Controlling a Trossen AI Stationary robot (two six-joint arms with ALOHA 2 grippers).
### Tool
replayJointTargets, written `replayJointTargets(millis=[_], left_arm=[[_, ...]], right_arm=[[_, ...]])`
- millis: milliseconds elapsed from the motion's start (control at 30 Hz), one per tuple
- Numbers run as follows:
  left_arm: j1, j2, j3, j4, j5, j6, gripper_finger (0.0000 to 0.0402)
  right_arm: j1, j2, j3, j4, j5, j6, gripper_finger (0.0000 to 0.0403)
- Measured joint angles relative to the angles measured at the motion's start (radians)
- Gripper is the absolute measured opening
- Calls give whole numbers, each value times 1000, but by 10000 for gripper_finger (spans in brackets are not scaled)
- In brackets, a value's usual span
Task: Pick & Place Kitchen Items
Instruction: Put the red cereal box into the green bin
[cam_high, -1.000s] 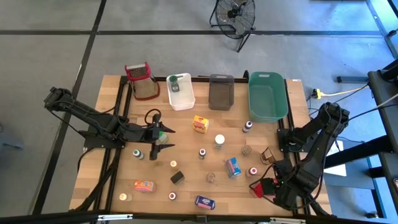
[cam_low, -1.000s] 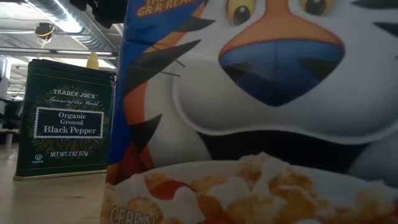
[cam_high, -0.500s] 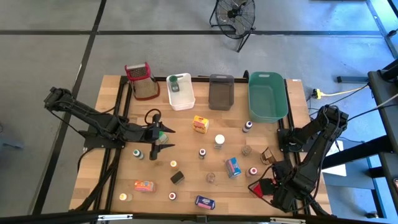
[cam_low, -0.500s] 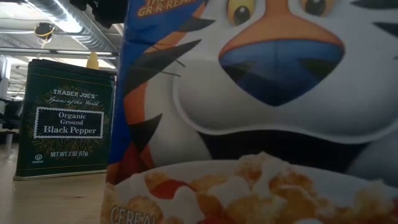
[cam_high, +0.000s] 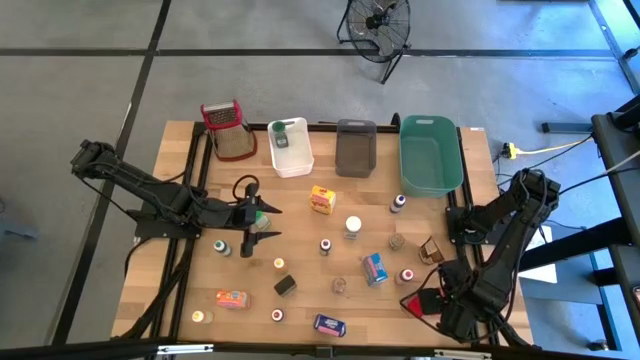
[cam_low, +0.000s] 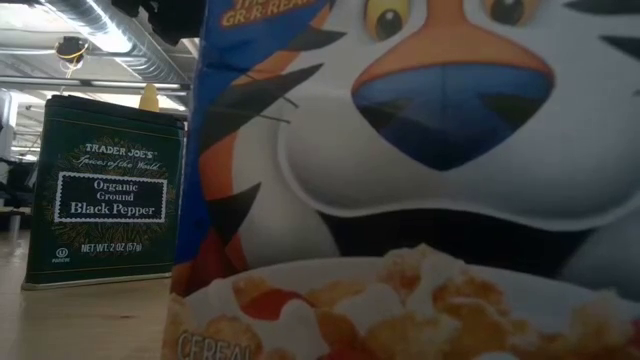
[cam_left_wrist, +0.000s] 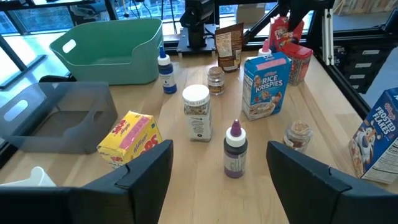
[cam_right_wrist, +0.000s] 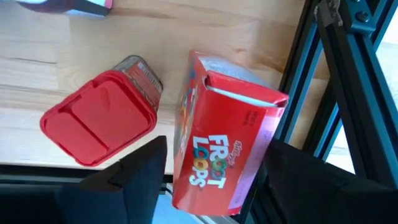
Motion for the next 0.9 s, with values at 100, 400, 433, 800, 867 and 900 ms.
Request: replayJointTargets(millis=[100,400,433,800,867,900], left_arm=[[0,0,0,-6,0,0,254],[0,0,0,-20,0,-10,255],[0,0,0,-20,0,-11,255],[0,0,0,-20,0,-11,254],[0,0,0,-20,0,-11,253],[0,0,0,-20,0,-11,253]], right_arm=[[8,0,0,8,1,18,239],[15,0,0,12,0,37,182],[15,0,0,12,0,37,177],[19,0,0,12,-34,17,145],[19,0,0,12,-52,13,144],[19,0,0,12,-52,8,144]])
